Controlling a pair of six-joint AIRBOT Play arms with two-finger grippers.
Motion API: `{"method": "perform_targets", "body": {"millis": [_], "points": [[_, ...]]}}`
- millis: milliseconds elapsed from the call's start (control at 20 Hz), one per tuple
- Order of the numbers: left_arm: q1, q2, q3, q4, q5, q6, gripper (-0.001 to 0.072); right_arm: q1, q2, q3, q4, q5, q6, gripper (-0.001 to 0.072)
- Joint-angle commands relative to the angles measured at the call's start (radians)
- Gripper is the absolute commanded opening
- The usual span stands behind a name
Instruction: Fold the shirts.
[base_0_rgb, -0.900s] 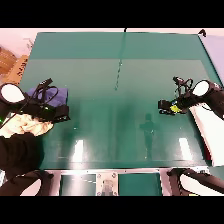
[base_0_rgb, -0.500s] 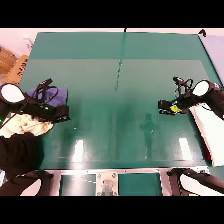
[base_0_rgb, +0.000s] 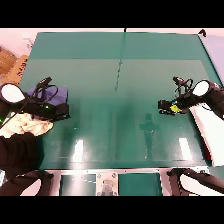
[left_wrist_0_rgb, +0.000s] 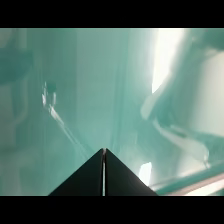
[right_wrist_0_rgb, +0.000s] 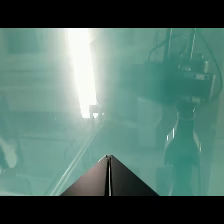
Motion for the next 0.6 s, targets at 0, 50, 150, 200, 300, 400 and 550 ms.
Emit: {"method": "perform_targets", "body": {"millis": [0,50,150,200,300,400,550], "points": [[0.0,0.0,0.0,0.035,0.116,0.011,0.0031,0.001,0.0,0.0,0.001,-0.004,0.0,0.0017],[0.0,0.0,0.0,0.108,0.172,0.02,0.0032,0.001,0.0,0.0,0.001,-0.005,0.0,0.0017],[0.0,0.0,0.0,0.35,0.254,0.054,0.0033,0.001,0.0,0.0,0.001,-0.056,0.0,0.0018],[0.003,0.0,0.0,0.498,0.272,0.053,0.0136,0.001,0.0,0.0,0.001,-0.064,0.0,0.0018],[0.003,-0.003,-0.003,0.713,0.327,0.031,0.069,0.001,0.0,0.0,0.001,-0.082,0.0,0.0129],[0.003,-0.027,-0.003,0.803,0.411,0.026,0.072,0.001,0.0,0.0,0.001,-0.109,0.0,0.0378],[0.024,-0.124,-0.003,0.85,0.454,0.029,0.072,0.001,0.0,0.0,0.001,-0.126,0.0,0.0402]]}}
